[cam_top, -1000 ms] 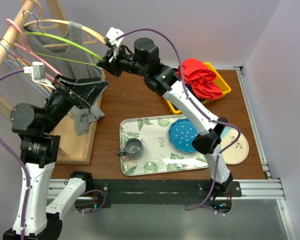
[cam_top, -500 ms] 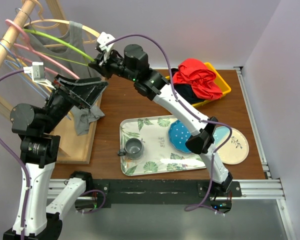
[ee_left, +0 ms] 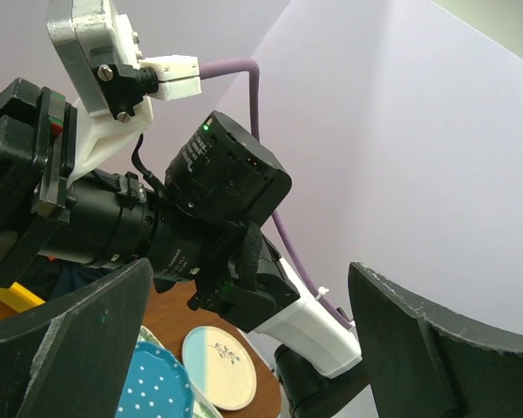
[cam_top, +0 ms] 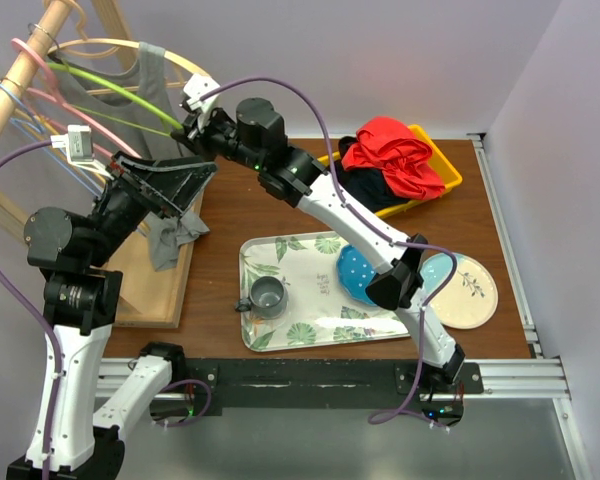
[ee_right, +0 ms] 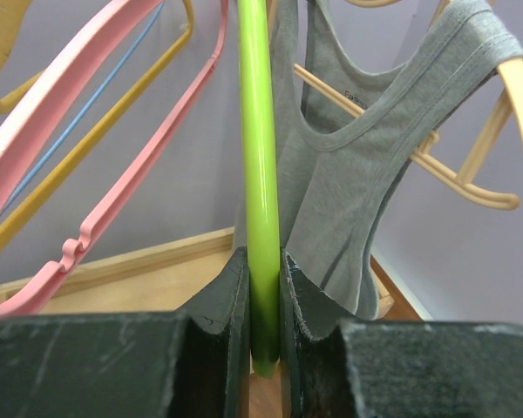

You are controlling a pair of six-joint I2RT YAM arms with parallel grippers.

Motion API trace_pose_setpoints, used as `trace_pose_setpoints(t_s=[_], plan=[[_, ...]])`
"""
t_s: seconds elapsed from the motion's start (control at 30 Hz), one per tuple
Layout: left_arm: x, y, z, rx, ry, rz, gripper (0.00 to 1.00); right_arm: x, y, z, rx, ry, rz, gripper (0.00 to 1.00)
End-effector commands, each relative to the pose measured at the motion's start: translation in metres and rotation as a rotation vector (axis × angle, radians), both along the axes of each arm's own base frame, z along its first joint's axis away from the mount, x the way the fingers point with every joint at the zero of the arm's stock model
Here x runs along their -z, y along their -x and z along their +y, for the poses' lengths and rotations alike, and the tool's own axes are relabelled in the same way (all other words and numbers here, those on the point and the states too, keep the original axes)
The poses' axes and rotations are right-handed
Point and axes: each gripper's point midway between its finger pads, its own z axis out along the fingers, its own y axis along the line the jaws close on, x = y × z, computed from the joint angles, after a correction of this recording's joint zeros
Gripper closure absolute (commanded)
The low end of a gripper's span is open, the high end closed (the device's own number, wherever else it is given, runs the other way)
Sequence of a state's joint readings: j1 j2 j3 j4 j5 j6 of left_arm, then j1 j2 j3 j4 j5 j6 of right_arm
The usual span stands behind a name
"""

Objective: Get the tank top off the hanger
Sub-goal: Place the hanger at the clothesline.

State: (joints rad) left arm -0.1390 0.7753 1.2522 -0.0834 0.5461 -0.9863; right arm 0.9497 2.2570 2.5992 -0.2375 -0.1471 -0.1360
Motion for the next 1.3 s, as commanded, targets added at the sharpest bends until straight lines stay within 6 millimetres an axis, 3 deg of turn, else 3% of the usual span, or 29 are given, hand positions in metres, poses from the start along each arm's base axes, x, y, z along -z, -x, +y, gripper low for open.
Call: trace_pose_setpoints(t_s=[0.0, 0.37, 0.67, 0.8, 0.93, 1.0, 1.1, 1.13, 1.17, 1.2, 1.23, 1.27], plan=[[-0.010, 0.006, -0.001, 0.013, 0.020, -0.034, 0.00, -0.034, 0.001, -0.006, 0.042, -0.099, -0.042, 1.00], [-0.006, 0.007, -0.001, 0.015, 0.012, -0.033, 0.00, -0.016, -0.006, 0.003, 0.049, -0.085, -0.008, 0.98], [-0.017, 0.002, 0.001, -0.024, -0.059, -0.071, 0.01, 0.003, -0.013, 0.011, 0.064, -0.069, 0.012, 0.94], [-0.023, -0.002, 0.000, -0.030, -0.096, -0.091, 0.01, 0.005, -0.014, 0.011, 0.070, -0.068, 0.021, 0.73], [-0.032, -0.016, 0.000, -0.050, -0.125, -0.104, 0.01, -0.010, -0.008, 0.005, 0.064, -0.098, 0.015, 0.57], [-0.043, -0.020, 0.004, -0.083, -0.122, -0.123, 0.02, -0.028, -0.002, -0.004, 0.059, -0.126, 0.002, 0.48], [-0.054, -0.039, 0.011, -0.151, -0.148, -0.139, 0.03, -0.050, 0.009, -0.018, 0.054, -0.148, -0.004, 0.38], [-0.047, -0.057, 0.011, -0.166, -0.167, -0.104, 0.03, -0.047, 0.011, -0.019, 0.052, -0.139, 0.003, 0.35], [-0.059, -0.062, 0.017, -0.213, -0.170, -0.118, 0.04, -0.052, 0.014, -0.024, 0.048, -0.144, 0.001, 0.32], [-0.060, -0.070, 0.020, -0.244, -0.198, -0.123, 0.04, -0.071, 0.023, -0.036, 0.045, -0.170, -0.015, 0.25], [-0.051, -0.091, 0.025, -0.288, -0.215, -0.076, 0.04, -0.066, 0.025, -0.038, 0.047, -0.164, -0.010, 0.23], [-0.058, -0.095, 0.029, -0.321, -0.221, -0.088, 0.04, -0.070, 0.028, -0.043, 0.050, -0.168, -0.012, 0.21]])
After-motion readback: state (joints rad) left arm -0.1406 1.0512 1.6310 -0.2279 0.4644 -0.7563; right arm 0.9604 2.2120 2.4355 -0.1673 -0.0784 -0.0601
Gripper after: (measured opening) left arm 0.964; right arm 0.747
